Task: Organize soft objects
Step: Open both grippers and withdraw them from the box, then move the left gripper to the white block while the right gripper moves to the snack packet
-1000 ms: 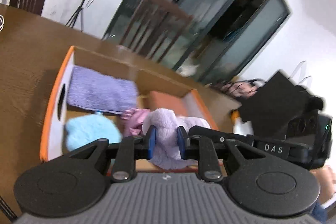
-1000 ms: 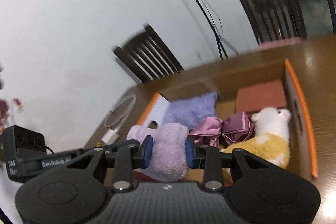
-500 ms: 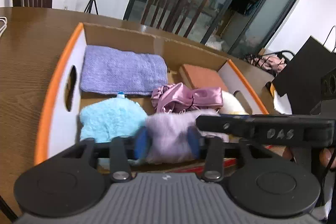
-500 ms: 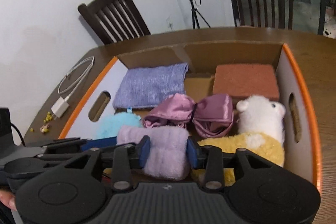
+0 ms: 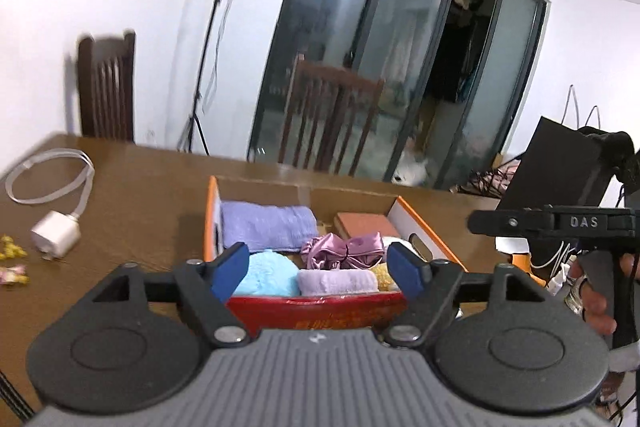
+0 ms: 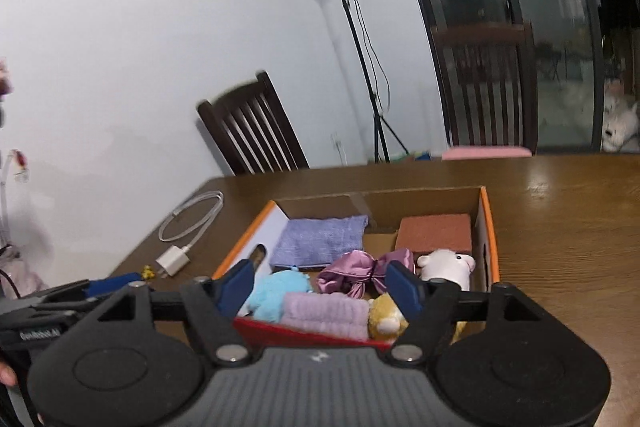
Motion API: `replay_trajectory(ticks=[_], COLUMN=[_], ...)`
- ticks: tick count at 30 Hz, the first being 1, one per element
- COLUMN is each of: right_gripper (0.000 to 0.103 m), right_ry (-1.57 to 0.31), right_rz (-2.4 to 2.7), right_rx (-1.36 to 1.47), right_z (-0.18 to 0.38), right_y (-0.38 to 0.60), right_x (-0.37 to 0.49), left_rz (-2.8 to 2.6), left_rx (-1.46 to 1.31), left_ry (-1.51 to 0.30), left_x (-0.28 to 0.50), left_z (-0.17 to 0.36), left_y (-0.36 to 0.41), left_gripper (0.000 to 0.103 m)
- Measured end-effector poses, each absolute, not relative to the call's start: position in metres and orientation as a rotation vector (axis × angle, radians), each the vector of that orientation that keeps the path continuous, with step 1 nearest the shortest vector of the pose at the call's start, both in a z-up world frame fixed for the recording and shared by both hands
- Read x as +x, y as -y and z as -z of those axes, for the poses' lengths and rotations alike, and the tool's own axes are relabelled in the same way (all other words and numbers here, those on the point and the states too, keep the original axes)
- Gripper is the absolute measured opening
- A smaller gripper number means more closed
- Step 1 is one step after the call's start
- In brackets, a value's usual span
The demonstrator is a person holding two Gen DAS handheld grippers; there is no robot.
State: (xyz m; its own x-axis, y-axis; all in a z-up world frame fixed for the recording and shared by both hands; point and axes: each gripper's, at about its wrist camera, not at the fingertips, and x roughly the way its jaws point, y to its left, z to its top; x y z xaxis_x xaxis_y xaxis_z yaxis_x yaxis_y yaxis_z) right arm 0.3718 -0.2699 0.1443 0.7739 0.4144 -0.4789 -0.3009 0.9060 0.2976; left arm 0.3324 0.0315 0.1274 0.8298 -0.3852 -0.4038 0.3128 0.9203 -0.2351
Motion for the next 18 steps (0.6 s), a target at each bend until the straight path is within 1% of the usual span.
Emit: replay_trajectory(ticks=[5, 7, 8, 14, 18], right_gripper=[0.074, 0.085, 0.087, 0.087, 0.087], right_ry=[-0.456, -0.395, -0.371, -0.315, -0.344], right_rz=[-0.376, -0.376, -0.376, -0.365, -0.357], right_rx=[0.171, 0.159, 0.151, 0.115, 0.095], right_z=[-0.151, -0.147, -0.143, -0.101, -0.065], right_y=[0.272, 0.273, 0.273, 0.270, 0.267], right_x=[0.310, 0.282, 0.268, 0.197, 0.167], left_rz=[0.331, 0.338, 0.341, 0.323, 0.350], left_rx=[-0.136, -0.141, -0.146, -0.131, -0.097], left_ry=[-0.374, -0.357, -0.354, -0.388, -0.501], left_x=[0.274, 0.251, 0.241, 0.183, 0.171], left_z=[-0.135, -0.131, -0.126, -0.088, -0.056], left_y=[-0.038, -0.040, -0.039, -0.029, -0.014], left_gripper=[0.087, 0.090, 0.090, 0.091, 0.091])
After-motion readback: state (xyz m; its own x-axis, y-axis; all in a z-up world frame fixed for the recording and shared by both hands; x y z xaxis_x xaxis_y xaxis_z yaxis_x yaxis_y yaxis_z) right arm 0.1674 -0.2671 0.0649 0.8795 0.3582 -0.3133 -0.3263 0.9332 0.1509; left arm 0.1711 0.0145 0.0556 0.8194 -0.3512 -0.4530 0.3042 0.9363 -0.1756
